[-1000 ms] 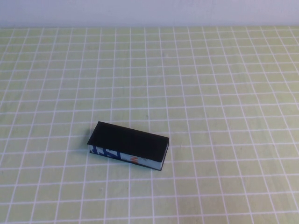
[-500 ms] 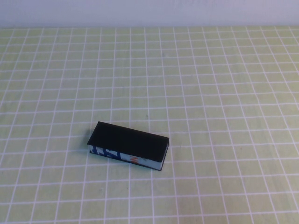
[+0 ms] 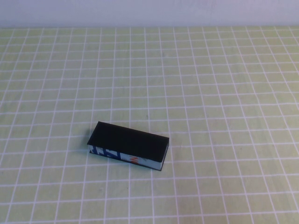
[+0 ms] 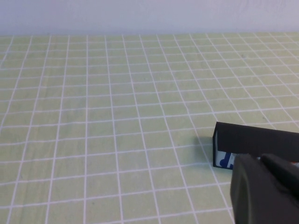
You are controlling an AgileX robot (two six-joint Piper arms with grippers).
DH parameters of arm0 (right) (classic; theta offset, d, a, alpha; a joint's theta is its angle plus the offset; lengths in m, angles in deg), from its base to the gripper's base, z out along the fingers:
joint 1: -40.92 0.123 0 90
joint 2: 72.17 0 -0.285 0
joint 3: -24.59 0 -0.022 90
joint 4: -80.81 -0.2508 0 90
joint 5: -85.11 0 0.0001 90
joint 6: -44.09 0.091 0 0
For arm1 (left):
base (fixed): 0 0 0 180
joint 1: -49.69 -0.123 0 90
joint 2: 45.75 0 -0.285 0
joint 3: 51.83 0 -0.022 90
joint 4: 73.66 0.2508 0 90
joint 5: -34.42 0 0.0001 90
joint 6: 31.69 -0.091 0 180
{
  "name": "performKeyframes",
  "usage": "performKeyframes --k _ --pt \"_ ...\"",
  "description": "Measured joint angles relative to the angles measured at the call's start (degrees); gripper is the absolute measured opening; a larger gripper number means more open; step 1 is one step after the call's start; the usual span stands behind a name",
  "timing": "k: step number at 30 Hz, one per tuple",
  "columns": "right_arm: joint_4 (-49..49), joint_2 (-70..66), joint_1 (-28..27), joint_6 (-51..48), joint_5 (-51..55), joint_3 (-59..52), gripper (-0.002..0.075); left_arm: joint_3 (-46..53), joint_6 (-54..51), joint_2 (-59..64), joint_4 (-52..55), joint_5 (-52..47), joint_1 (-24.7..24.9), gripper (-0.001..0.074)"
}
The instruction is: Return glasses to glasses case
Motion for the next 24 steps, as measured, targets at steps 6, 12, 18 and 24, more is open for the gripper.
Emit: performKeyframes --k 6,12,18,24 --pt "0.00 0.00 0.00 0.00 0.00 0.00 -0.0017 3.32 0.47 0.00 2.88 11.32 0.00 -0.0004" --pt "0.00 0.00 0.00 0.00 0.00 0.00 -0.0017 14.84 6.62 -3.03 6.22 27.15 1.00 -0.0004" --pt "0.00 0.00 0.00 0.00 0.00 0.00 -0.0017 25.88 11.57 -3.75 9.27 33.15 4.44 -0.0004" --pt "0.00 0.00 0.00 0.00 0.00 -0.07 -0.0017 30.27 15.55 -3.75 12.54 36.47 7.98 -0.0004"
